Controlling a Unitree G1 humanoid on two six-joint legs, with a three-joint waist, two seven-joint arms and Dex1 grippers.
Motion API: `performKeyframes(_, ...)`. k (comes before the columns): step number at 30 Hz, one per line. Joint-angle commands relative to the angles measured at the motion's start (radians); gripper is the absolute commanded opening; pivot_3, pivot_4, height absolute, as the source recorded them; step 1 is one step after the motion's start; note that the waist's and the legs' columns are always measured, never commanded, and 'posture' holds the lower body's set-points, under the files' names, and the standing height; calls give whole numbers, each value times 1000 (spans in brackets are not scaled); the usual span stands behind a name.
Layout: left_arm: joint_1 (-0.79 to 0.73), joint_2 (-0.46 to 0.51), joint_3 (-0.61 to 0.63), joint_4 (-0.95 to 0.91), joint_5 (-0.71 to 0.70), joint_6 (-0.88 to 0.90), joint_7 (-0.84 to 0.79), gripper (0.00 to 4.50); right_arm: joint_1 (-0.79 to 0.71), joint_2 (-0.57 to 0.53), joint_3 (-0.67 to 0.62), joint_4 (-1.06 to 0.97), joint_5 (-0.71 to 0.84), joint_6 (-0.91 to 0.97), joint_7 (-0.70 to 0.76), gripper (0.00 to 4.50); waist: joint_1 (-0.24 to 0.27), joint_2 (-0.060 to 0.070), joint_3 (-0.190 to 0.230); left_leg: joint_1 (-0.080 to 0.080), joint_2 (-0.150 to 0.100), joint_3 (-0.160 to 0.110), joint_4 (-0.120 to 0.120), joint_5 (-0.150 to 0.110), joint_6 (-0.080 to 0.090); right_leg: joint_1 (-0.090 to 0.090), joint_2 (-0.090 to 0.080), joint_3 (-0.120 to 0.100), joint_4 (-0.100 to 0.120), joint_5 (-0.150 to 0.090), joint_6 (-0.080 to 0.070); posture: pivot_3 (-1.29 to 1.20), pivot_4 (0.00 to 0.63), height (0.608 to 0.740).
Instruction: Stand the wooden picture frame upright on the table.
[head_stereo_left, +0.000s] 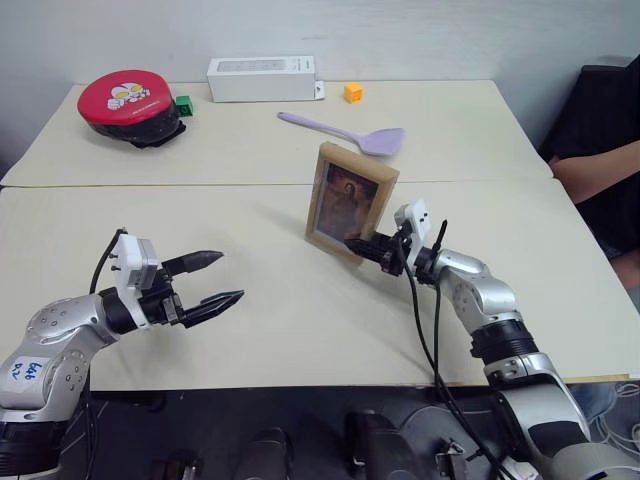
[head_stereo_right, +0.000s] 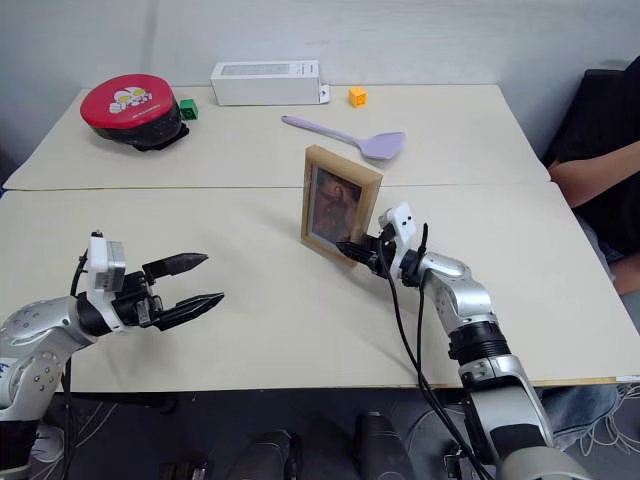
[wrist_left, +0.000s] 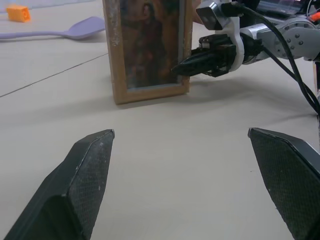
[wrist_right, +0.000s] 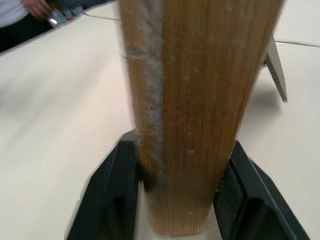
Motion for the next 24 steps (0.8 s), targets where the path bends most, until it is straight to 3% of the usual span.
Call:
performKeyframes(1, -12, -5, 33, -3, 12, -15, -10, 4500, 8, 6, -20, -14, -29, -28, 9, 2961, 1, 0, 0, -1, 0, 0, 0, 0, 0, 0, 0, 0, 0, 0, 0, 0, 150, 740)
performKeyframes(3, -13, -7, 32, 10, 23, -22, -17, 4500, 16, -10, -17, -34, -53, -60, 37, 3537, 1, 0, 0, -1, 0, 0, 0, 0, 0, 0, 0, 0, -1, 0, 0, 0, 150, 740)
performKeyframes(4, -14, -9, 30, 18, 29, -27, -21, 4500, 19, -15, -23, -48, -55, -60, 43, 4037, 1, 0, 0, -1, 0, 0, 0, 0, 0, 0, 0, 0, -1, 0, 0, 0, 150, 740)
performKeyframes(6, -17, -10, 27, 30, 39, -33, -28, 4500, 26, -25, -35, -75, -53, -52, 56, 4479, 1, 0, 0, -1, 0, 0, 0, 0, 0, 0, 0, 0, -1, 0, 0, 0, 150, 740)
performKeyframes(10, -4, -7, 36, 42, 65, -55, -45, 4500, 91, -80, -61, -176, -24, -9, 106, 4479, 3, 0, 0, -1, 0, 0, 0, 0, 0, 0, 0, -1, -2, 0, 0, 0, 150, 740)
performKeyframes(14, 71, 1, 79, 89, 116, -137, -84, 4500, 242, -187, -146, -330, 20, -89, 212, 4479, 6, 0, 0, -2, 0, 0, -1, -2, 2, 0, 0, -1, -4, 0, 1, 0, 150, 740)
performKeyframes(21, 192, 3, 130, 139, 256, -288, -56, 4500, 464, -343, -267, -322, -112, -578, 310, 4479, 5, 0, 0, 0, 0, 1, -1, -3, 5, 2, 0, 0, -5, 1, 2, 0, 150, 740)
performKeyframes(24, 209, 3, 148, 164, 272, -324, -65, 4500, 510, -372, -287, -309, -114, -654, 324, 4479, 4, 0, 0, 2, 0, 1, -1, -3, 5, 3, 0, 0, -5, 1, 2, 0, 150, 740)
